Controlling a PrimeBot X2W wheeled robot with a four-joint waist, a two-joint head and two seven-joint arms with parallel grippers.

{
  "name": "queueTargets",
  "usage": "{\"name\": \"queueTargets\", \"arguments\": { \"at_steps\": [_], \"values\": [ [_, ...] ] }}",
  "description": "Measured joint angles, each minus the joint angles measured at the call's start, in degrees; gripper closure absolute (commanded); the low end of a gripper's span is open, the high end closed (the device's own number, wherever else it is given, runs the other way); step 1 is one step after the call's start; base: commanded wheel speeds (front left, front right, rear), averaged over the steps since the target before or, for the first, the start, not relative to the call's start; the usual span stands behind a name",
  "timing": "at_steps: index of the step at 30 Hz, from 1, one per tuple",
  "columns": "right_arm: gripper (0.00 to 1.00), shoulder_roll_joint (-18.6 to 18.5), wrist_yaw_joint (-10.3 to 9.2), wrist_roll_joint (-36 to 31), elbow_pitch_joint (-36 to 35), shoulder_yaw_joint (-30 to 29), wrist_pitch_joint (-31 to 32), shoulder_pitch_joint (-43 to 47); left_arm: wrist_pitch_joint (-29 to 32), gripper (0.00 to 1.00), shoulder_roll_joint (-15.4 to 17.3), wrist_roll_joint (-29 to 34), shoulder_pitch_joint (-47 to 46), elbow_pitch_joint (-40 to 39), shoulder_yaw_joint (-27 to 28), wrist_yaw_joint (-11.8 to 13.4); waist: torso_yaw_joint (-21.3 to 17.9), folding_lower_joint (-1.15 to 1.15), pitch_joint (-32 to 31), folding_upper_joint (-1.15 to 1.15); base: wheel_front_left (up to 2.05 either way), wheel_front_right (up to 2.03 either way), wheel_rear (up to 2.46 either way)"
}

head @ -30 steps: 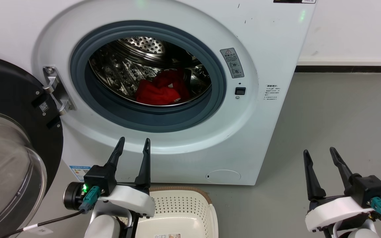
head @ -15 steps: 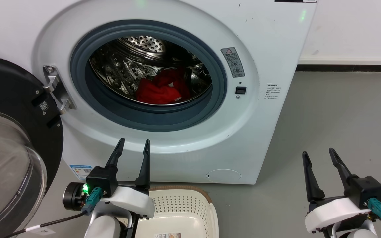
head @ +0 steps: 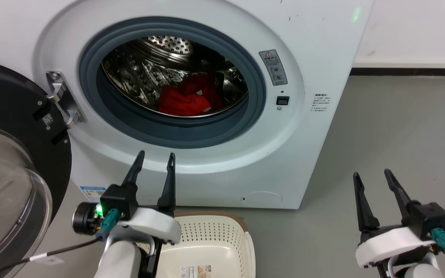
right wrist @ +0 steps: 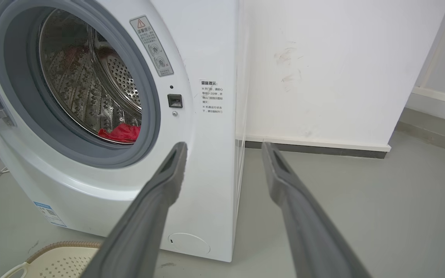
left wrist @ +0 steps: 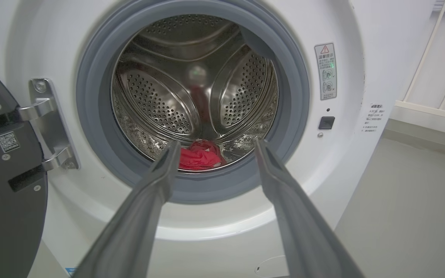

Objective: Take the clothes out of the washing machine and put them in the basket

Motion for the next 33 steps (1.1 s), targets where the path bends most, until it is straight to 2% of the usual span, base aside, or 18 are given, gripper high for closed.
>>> {"name": "queueTargets", "arguments": {
  "at_steps": [7, 13, 23, 33],
  "values": [
    [0.00, -0.01, 0.00, 0.74, -2.40, 1.08, 0.05, -2.94, 0.00, 0.00, 0.02, 0.01, -6.41, 1.86, 0.83, 1.41, -0.61, 0.00, 4.58, 0.00, 0.00, 0.00, 0.00],
    [0.00, -0.01, 0.00, 1.27, -4.47, 2.43, 0.04, -6.08, 0.00, 0.00, 0.44, 1.10, -14.97, 5.91, 2.78, 1.42, -1.76, 0.00, 10.36, 0.00, 0.00, 0.00, 0.00],
    [0.00, -0.03, 0.00, 3.05, -5.03, 5.12, -1.33, -10.70, 0.00, 0.00, 4.35, 2.18, -30.26, 17.61, 4.90, 0.70, -5.36, 0.01, 20.04, 0.00, 0.00, 0.00, 0.00],
    [0.00, -0.03, 0.00, 5.81, -3.10, 8.62, -2.58, -14.04, 1.89, 0.00, 9.36, 3.56, -44.40, 32.75, 4.65, 0.00, -10.37, 0.01, 25.52, 0.00, 0.00, 0.00, 0.00]
  ]
}}
